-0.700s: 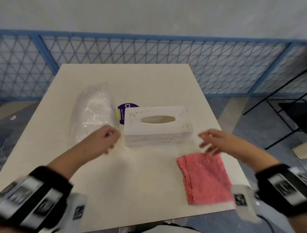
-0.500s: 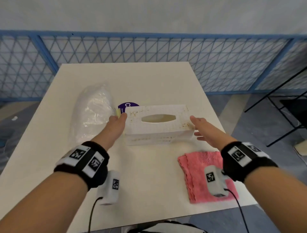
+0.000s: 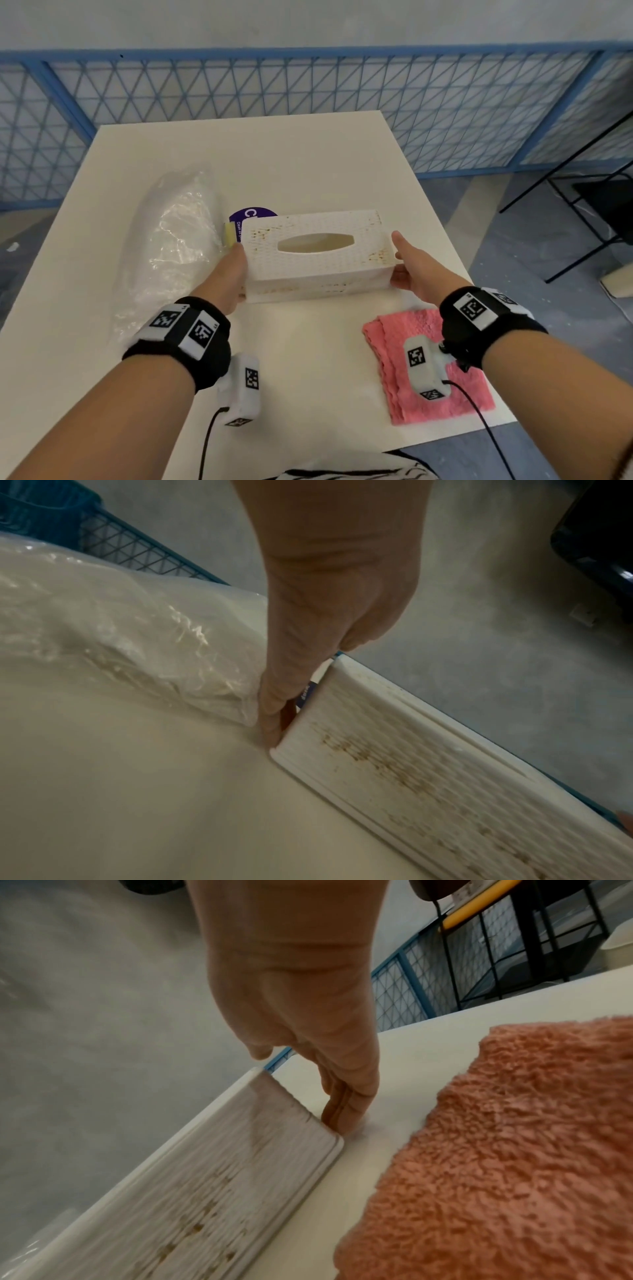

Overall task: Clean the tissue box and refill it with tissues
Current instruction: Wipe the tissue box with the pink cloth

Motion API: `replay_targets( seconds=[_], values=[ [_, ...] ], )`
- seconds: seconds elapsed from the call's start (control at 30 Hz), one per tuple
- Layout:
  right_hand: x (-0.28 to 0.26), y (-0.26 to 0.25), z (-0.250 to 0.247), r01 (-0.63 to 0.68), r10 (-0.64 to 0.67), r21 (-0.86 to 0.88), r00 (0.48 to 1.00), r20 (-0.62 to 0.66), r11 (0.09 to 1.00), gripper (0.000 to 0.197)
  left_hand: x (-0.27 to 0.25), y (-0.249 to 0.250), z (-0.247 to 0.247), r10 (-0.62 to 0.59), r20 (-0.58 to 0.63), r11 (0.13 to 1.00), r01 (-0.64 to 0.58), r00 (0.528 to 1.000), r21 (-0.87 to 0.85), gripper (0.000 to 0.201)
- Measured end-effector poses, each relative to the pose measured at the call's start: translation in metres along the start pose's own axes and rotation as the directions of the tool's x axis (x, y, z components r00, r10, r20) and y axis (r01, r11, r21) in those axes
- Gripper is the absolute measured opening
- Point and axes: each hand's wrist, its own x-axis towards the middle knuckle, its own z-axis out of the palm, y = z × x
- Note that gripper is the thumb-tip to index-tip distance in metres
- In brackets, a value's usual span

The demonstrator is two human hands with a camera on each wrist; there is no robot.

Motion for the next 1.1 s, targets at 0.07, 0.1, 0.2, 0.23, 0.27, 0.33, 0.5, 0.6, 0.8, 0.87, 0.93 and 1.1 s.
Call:
replay_targets(
  seconds=[0.07,0.1,0.2,0.23,0.27,0.33,0.5,0.6,0.8,0.87,0.93,1.1],
  values=[
    [0.0,0.0,-0.003,-0.03,0.03,0.021,0.999,0.019,0.999,0.041,-0.003,0.0,-0.004,-0.004,0.029,1.0,0.004,1.0,0.01,0.043],
    [0.001,0.001,-0.005,-0.036,0.035,0.018,0.999,0.025,0.999,0.048,-0.006,0.0,-0.005,-0.012,0.044,1.0,0.012,0.999,0.004,0.042],
    [0.005,0.001,-0.012,-0.045,0.045,0.004,0.998,0.048,0.999,0.056,-0.012,0.004,-0.01,-0.054,0.1,0.999,0.054,0.994,0.001,0.034],
    [0.004,-0.001,-0.014,-0.052,0.053,-0.011,0.997,0.061,0.999,0.056,-0.015,0.006,-0.011,-0.068,0.129,0.997,0.071,0.989,-0.017,0.036],
    [0.002,-0.002,-0.017,-0.064,0.066,-0.023,0.996,0.067,0.998,0.057,-0.016,0.008,-0.012,-0.081,0.15,0.995,0.088,0.985,-0.041,0.039],
    [0.002,-0.004,-0.024,-0.076,0.078,-0.028,0.994,0.075,0.997,0.065,-0.02,0.012,-0.015,-0.095,0.185,0.987,0.116,0.978,-0.107,0.039],
    [-0.014,0.008,-0.033,0.004,-0.003,-0.017,0.997,0.071,1.0,0.057,-0.028,0.01,-0.019,-0.091,0.276,0.977,0.139,0.957,-0.163,0.047],
    [-0.029,0.035,-0.028,0.087,-0.097,-0.374,0.995,-0.006,0.923,0.034,-0.03,0.006,-0.018,-0.076,0.252,0.97,0.13,0.965,-0.205,0.049],
    [-0.045,0.074,-0.016,0.072,-0.13,-0.969,0.991,0.041,0.236,0.032,-0.036,0.001,-0.018,-0.08,0.239,0.943,0.151,0.968,-0.296,0.054],
    [-0.051,0.072,-0.011,0.081,-0.159,-0.973,0.986,0.046,0.218,0.034,-0.037,0.0,-0.017,-0.083,0.242,0.94,0.156,0.967,-0.304,0.053],
    [-0.054,0.069,-0.005,0.079,-0.16,-0.976,0.986,0.047,0.204,0.035,-0.038,-0.003,-0.018,-0.086,0.255,0.94,0.164,0.963,-0.3,0.05],
    [-0.065,0.073,0.0,0.024,-0.113,-0.993,0.993,0.011,0.118,0.065,-0.04,-0.014,-0.019,-0.09,0.277,0.954,0.163,0.957,-0.252,0.049]
  ],
)
